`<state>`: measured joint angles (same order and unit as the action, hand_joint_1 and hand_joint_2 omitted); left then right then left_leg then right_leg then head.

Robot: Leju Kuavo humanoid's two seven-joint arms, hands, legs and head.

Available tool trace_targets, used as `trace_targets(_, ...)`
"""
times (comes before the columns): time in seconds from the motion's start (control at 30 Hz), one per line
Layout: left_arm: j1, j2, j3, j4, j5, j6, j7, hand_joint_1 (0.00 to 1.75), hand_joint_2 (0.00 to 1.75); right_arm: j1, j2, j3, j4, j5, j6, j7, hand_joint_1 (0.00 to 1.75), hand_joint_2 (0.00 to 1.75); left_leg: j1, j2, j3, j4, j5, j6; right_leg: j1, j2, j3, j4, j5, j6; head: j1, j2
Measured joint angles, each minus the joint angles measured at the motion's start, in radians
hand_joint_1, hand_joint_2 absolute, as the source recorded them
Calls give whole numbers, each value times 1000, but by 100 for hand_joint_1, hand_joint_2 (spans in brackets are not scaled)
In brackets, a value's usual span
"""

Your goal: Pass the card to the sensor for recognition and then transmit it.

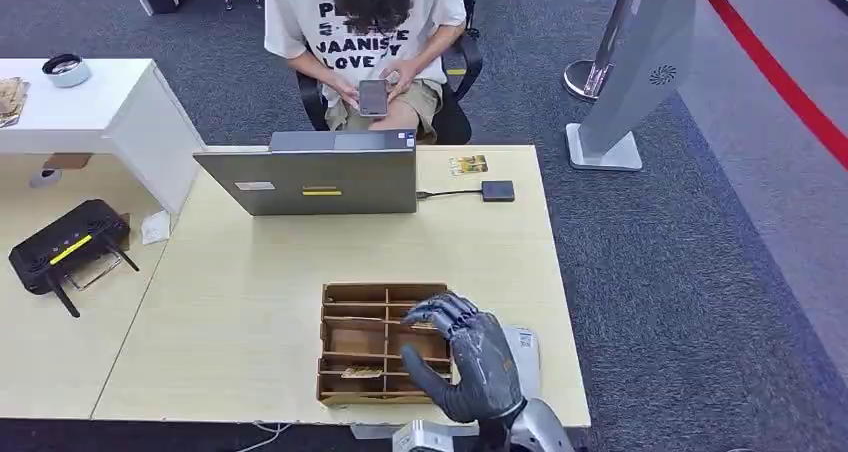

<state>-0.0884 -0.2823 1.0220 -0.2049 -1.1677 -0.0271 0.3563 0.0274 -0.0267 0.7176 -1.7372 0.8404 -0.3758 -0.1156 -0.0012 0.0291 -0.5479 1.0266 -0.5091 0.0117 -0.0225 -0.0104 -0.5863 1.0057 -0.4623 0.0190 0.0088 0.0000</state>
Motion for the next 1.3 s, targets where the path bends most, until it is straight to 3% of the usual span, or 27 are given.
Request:
trace_targets(0.2, 0, 0, -2, 0, -6, -2, 8, 0, 0, -25, 0, 12, 51, 52, -23, 34, 143, 175, 0, 0, 0, 0, 0, 0, 0, 0, 0, 0, 0, 0, 0, 0)
trace_targets(0.3, 0, 0, -6, 0, -8, -4, 9, 0, 0, -36, 0, 16, 78, 78, -29, 51, 133, 175, 0, 0, 0, 0, 0, 0, 0, 0, 0, 0, 0, 0, 0, 0)
trace_targets(0.33, 0, 0, -7, 0, -9, -5, 10, 0, 0, -39, 0, 17, 86, 86, -31, 55, 119, 175, 0, 0, 0, 0, 0, 0, 0, 0, 0, 0, 0, 0, 0, 0)
trace_targets(0.53, 0, 0, -7, 0, -11, -12, 13, 0, 0, -51, 0, 17, 120, 114, -43, 74, 117, 175, 0, 0, 0, 0, 0, 0, 0, 0, 0, 0, 0, 0, 0, 0)
trace_targets(0.73, 0, 0, -7, 0, -14, -14, 16, 0, 0, -57, 0, 18, 141, 135, -44, 85, 87, 175, 0, 0, 0, 0, 0, 0, 0, 0, 0, 0, 0, 0, 0, 0)
trace_targets(1.3, 0, 1, -7, 0, -17, -18, 19, 0, 0, -62, 6, 13, 223, 142, -43, 103, 80, 175, 0, 0, 0, 0, 0, 0, 0, 0, 0, 0, 0, 0, 0, 0)
